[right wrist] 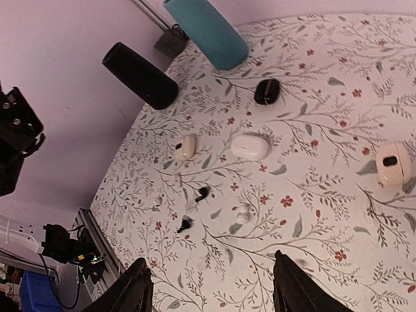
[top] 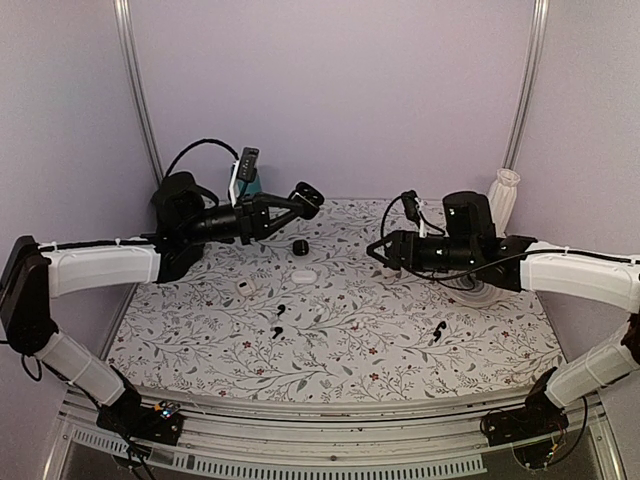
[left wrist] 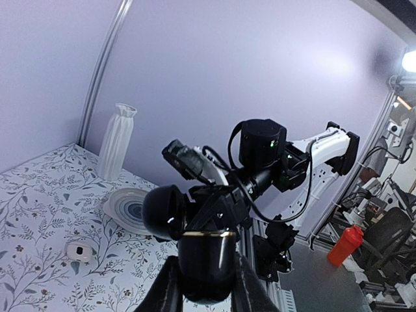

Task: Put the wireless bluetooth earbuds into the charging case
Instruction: Adjust the right earbud at the center of the board.

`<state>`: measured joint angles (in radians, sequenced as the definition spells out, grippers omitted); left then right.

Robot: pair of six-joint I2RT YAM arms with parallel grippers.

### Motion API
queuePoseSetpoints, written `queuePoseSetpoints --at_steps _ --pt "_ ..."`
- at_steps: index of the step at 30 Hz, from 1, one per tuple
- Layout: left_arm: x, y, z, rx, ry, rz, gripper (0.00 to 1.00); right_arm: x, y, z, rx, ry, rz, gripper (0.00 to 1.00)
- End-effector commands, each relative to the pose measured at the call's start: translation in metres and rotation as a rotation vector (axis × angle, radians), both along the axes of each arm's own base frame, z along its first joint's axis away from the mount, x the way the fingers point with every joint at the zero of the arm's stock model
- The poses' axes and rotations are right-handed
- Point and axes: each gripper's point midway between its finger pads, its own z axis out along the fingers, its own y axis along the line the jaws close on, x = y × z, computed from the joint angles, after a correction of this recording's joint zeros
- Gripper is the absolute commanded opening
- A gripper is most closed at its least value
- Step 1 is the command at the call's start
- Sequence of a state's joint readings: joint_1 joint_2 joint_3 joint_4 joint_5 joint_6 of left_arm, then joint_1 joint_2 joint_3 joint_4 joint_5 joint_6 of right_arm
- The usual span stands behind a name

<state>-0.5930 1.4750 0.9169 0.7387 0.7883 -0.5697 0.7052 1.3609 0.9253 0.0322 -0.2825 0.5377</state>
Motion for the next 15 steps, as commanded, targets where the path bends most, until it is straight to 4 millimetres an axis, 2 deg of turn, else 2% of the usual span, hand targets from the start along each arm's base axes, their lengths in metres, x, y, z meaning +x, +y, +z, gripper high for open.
queuePoseSetpoints --at_steps 1,7,12,15 --pt "0.002 0.013 0.013 -0.026 -0.038 0.048 0.0 -0.002 -0.046 -0.052 -0.163 0.161 -0.198 0.63" --pt "0.004 0.021 0.019 -0.027 -0.052 0.085 0.0 -0.026 -0.089 -0.1 -0.277 0.312 -0.338 0.61" --pt "0.005 0.024 0.023 -0.032 -0.06 0.096 0.0 -0.04 -0.122 -0.125 -0.328 0.398 -0.464 0.57" --pt "0.005 0.023 0.024 -0.037 -0.061 0.092 0.0 -0.047 -0.134 -0.137 -0.336 0.439 -0.504 0.55"
